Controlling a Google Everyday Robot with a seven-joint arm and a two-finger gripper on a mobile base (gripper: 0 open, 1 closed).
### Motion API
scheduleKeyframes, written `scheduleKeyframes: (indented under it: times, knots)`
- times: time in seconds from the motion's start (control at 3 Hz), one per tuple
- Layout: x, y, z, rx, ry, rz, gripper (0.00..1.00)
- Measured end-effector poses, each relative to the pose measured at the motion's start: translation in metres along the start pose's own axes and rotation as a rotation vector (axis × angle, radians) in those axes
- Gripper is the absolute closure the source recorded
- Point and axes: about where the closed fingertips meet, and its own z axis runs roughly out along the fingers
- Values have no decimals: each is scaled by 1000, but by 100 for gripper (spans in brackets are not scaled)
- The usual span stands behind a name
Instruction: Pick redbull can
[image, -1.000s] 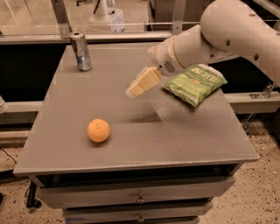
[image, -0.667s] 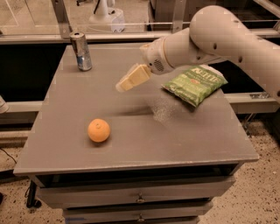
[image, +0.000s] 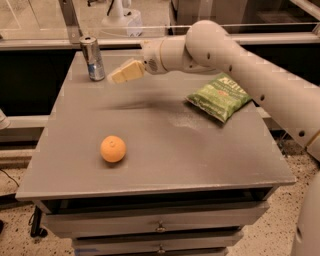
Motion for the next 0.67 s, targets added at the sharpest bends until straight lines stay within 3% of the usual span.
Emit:
scheduleKeyframes:
  times: [0.67]
  knots:
    - [-23, -20, 74, 6, -128, 43, 0]
